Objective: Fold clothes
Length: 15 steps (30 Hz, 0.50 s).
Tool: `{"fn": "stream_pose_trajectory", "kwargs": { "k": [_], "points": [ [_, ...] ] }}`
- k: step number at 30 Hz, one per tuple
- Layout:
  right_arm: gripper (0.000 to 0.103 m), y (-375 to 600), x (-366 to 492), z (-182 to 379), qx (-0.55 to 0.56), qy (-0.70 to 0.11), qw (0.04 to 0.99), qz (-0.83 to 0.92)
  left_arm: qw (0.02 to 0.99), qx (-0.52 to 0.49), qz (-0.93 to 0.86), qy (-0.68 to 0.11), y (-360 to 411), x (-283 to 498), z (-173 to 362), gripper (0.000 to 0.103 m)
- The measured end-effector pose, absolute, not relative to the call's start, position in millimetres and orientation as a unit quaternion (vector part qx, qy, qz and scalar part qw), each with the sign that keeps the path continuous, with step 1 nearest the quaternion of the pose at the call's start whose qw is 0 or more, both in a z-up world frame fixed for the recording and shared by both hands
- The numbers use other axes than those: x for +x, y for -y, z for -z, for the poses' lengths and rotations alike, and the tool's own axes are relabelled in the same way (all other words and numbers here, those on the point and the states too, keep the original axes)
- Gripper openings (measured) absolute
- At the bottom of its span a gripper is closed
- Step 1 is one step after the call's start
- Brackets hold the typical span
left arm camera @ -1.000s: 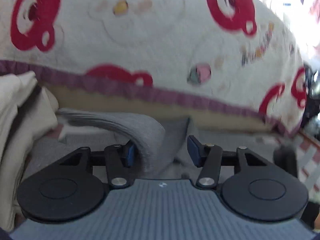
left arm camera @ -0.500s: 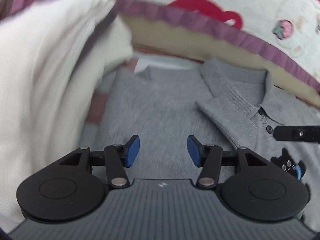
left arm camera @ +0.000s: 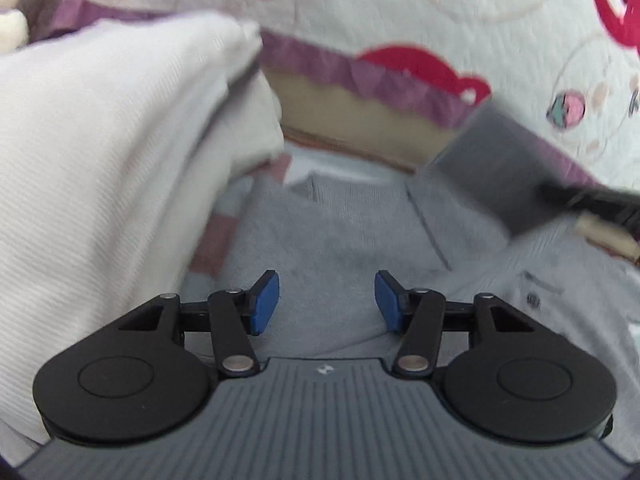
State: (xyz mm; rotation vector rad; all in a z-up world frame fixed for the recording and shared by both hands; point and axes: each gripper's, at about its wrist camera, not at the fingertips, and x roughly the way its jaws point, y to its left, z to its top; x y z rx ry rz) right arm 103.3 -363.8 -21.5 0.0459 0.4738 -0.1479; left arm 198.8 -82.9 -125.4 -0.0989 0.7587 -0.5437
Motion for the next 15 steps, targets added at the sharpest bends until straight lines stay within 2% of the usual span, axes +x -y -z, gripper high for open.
{"fn": "stream_pose_trajectory", "kwargs": {
  "k": [3, 4, 9, 12, 15],
  "points": [
    [0.013, 398.4, 68.7, 10.0, 0.028, -0.182, 0.970, 0.162, 0.881, -0.063, 0.284, -0.373, 85.2, 199.5, 123.0, 0.059],
    [0.015, 411.4, 65.6, 20.5, 0.042, -0.196, 0.962, 0.187, 0.876, -0.047, 0.289, -0.383, 90.8, 198.6, 125.5, 0.060],
    [0.015, 466.5, 67.3, 97.8, 0.158, -0.301, 0.910, 0.237, 0.853, 0.043, 0.272, -0.443, 117.0, 195.1, 154.7, 0.061],
    [0.015, 485.8, 61.7, 125.8, 0.241, -0.319, 0.884, 0.242, 0.835, 0.012, 0.267, -0.480, 112.8, 203.0, 167.0, 0.061],
    [0.022, 500.5, 58.7, 145.1, 0.305, -0.333, 0.857, 0.249, 0.830, -0.024, 0.269, -0.489, 106.7, 207.5, 169.1, 0.061]
  ]
}}
